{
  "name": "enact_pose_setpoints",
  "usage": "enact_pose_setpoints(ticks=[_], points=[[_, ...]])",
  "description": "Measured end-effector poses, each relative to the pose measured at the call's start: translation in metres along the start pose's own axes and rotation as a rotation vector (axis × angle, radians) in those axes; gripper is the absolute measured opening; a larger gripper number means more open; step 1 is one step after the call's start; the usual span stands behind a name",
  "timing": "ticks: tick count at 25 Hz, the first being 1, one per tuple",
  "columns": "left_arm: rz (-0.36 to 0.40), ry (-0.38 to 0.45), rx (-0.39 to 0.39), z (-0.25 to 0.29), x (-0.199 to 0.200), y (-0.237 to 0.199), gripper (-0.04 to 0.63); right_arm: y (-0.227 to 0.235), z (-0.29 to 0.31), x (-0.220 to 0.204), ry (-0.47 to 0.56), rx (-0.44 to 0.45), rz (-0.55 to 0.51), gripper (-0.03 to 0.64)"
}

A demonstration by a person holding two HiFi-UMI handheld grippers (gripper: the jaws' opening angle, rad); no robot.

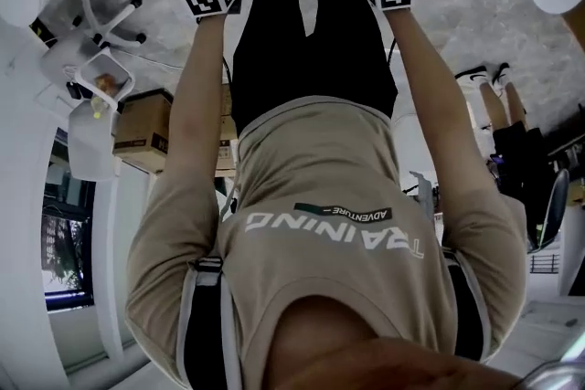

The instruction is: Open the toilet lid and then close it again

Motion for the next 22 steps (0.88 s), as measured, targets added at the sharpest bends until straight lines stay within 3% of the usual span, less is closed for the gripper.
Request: enact_pose_setpoints(ticks=[9, 15, 22], points=[[-0.095, -0.107, -0.078, 0.037, -0.074, -0.011, 0.010, -0.012, 0.026, -0.037, -0.009, -0.005, -0.023, 0.009], [-0.205, -0.139, -0.121, 0.059, -0.087, -0.015, 0.073, -0.018, 0.038, -0.057, -0.033, 0.003, -0.012, 0.009], [-0.365, -0.141, -0.225, 0.075, -0.095, -0.007, 0.155, -0.024, 0.041, -0.061, -0.029, 0.042, -0.040, 0.009]])
Point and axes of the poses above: the fingertips, and each gripper's own axes: z forward along the fingers, y to its right, x out of its top, the point moved 4 cm from there along -z, backward along the fingers, and after that the axes turned 6 degrees about y, right-handed, at the moved point
